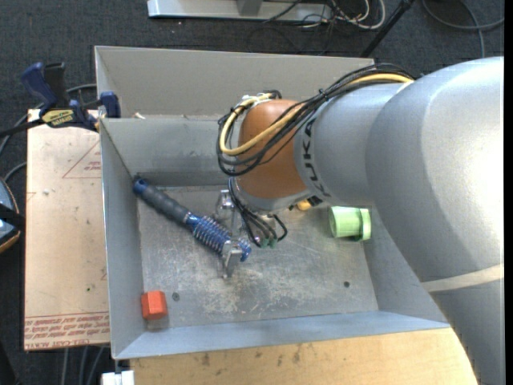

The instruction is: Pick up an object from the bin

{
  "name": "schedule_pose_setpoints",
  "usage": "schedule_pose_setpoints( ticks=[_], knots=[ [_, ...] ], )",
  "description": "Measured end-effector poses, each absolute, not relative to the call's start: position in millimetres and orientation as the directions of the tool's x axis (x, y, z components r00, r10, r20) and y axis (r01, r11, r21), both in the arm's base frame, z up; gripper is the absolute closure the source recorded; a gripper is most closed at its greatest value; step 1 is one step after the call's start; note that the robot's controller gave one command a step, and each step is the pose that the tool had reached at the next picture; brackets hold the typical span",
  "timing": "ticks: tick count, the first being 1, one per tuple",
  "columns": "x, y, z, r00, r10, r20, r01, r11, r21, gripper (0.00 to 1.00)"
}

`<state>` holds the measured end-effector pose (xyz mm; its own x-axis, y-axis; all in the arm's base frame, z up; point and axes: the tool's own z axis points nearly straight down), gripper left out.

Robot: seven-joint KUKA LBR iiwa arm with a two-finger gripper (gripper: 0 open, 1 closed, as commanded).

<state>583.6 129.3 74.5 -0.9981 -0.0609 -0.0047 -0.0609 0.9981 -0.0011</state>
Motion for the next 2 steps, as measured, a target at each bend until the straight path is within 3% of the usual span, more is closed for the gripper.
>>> schedule_pose_setpoints(
  ticks=[1,2],
  knots=[
    [585.4,129,77,-0.998,-0.056,-0.013,-0.056,0.998,0.002,1.0],
    [574.8,128,218,-0.961,-0.278,-0.008,-0.278,0.961,0.0,1.0]
  ],
)
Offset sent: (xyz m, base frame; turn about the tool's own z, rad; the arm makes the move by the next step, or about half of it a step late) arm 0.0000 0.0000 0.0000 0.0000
